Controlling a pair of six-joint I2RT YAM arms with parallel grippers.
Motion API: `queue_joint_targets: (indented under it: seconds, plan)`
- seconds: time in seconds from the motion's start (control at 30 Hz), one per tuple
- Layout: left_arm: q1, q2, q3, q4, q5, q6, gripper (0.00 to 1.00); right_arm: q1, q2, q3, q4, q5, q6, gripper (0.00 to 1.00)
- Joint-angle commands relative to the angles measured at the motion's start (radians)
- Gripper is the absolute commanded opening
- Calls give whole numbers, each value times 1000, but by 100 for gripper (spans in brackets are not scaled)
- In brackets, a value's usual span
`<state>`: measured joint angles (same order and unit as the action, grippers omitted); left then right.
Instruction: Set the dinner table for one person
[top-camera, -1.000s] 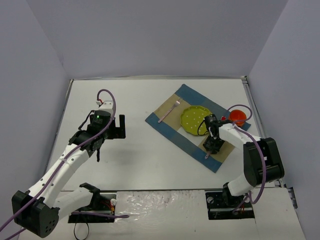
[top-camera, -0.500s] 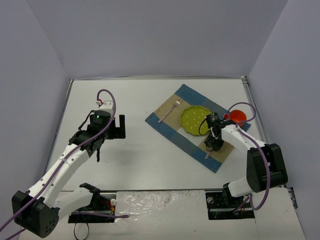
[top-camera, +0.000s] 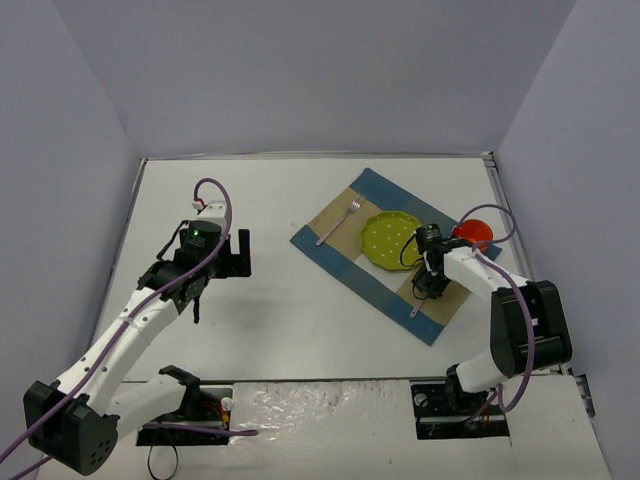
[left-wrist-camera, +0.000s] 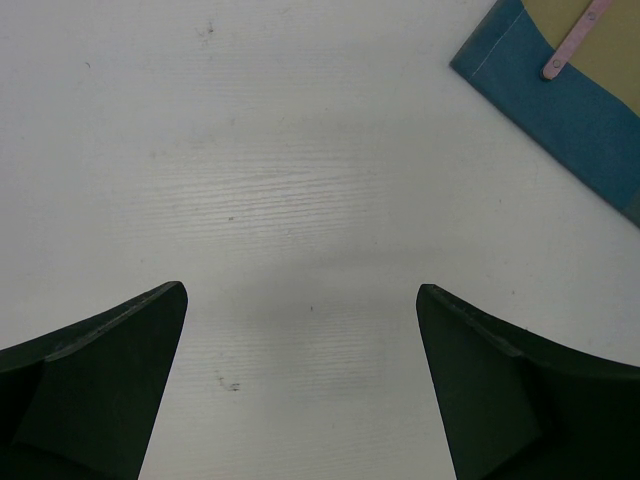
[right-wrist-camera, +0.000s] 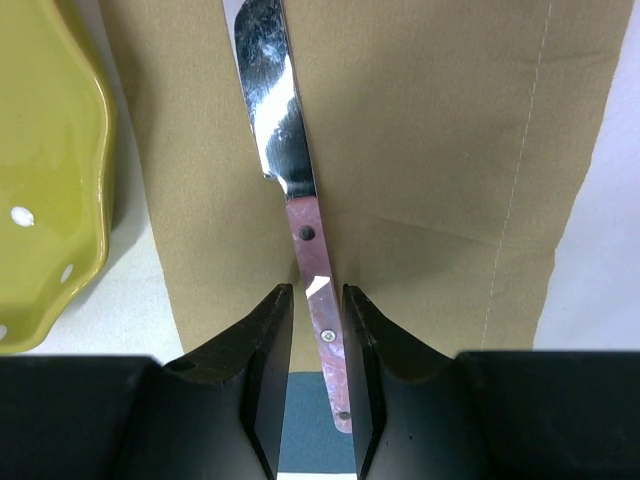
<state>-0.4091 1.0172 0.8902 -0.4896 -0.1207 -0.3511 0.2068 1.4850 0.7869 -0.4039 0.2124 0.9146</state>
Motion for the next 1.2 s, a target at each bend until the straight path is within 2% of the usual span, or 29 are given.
queue_joint_targets:
  seconds: [0.0, 0.53, 1.17]
  plan:
    - [7, -3, 15, 37, -2, 9, 97, -20, 12, -3, 20, 45, 6, 23]
    - [7, -3, 15, 36, -7, 4, 97, -26, 5, -56, 61, 49, 20, 10]
    - [7, -2, 12, 39, 3, 3, 97, -37, -8, -63, 62, 55, -58, 5]
